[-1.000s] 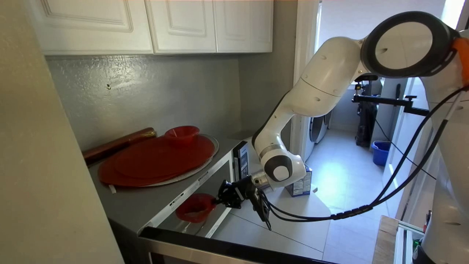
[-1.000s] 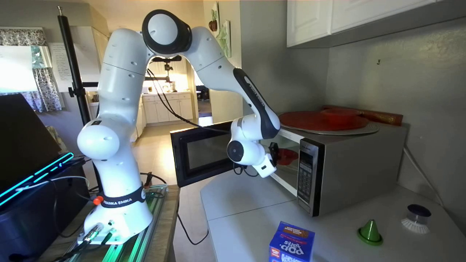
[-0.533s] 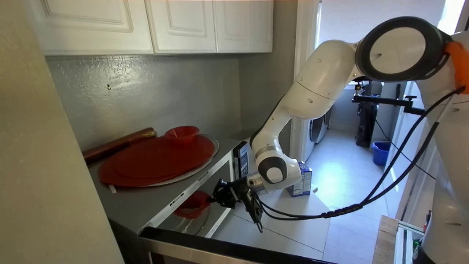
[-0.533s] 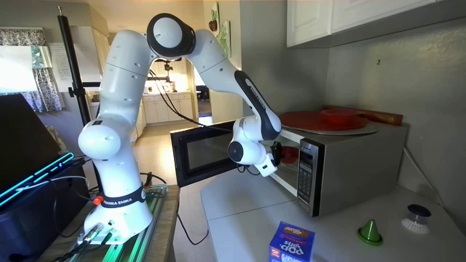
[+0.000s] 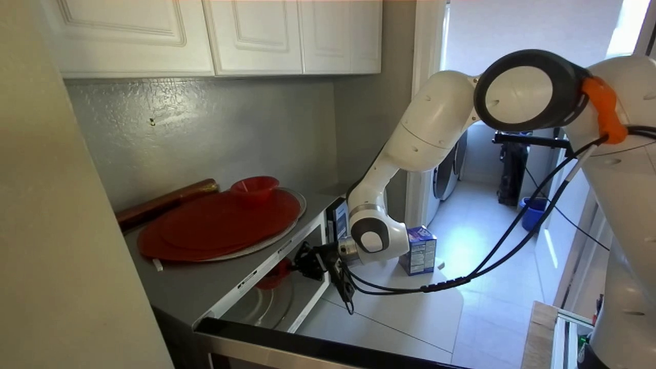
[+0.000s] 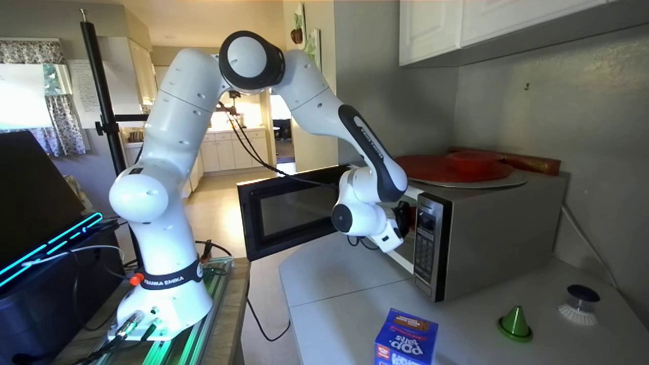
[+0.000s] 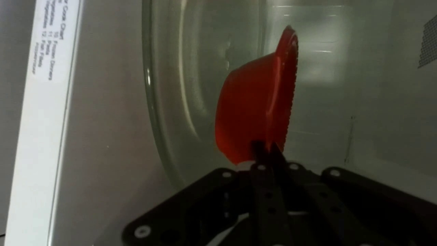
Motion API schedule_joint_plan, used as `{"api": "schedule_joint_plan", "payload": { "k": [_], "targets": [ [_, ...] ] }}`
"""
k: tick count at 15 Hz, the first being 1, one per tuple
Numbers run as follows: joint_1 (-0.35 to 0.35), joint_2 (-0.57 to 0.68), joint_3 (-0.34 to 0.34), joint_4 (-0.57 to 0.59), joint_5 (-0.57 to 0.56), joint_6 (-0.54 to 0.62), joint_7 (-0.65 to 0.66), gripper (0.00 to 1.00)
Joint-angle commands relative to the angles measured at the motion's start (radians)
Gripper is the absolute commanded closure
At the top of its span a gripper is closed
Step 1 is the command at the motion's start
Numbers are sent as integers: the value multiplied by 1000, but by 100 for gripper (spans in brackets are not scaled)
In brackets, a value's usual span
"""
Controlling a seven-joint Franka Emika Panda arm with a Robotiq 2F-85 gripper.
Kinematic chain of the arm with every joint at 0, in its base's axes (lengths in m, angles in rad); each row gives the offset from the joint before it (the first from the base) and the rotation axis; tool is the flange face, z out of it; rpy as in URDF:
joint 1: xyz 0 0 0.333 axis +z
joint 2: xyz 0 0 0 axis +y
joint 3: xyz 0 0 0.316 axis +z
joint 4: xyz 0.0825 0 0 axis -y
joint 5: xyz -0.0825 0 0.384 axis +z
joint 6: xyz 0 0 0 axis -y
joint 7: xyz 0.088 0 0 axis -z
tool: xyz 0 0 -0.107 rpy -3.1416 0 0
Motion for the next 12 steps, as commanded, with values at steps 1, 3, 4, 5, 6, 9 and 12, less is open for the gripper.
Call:
{"api": "schedule_joint_plan", "payload": {
  "k": [1,3,4,5,6,9,12],
  "targets": [
    [10,38,-7,32,-1,-17,-5,99],
    [24,46,-2,25,-3,-9,-14,99],
    [29,50,1,19,-3,-13,-14,99],
    [35,54,8,11,-4,-29,-13,99],
    [41,56,12,8,-4,-31,-10,99],
    [49,62,20,2,-2,-73,-7,99],
    [-1,72,58,21,-2,-96,-20,99]
  ]
}}
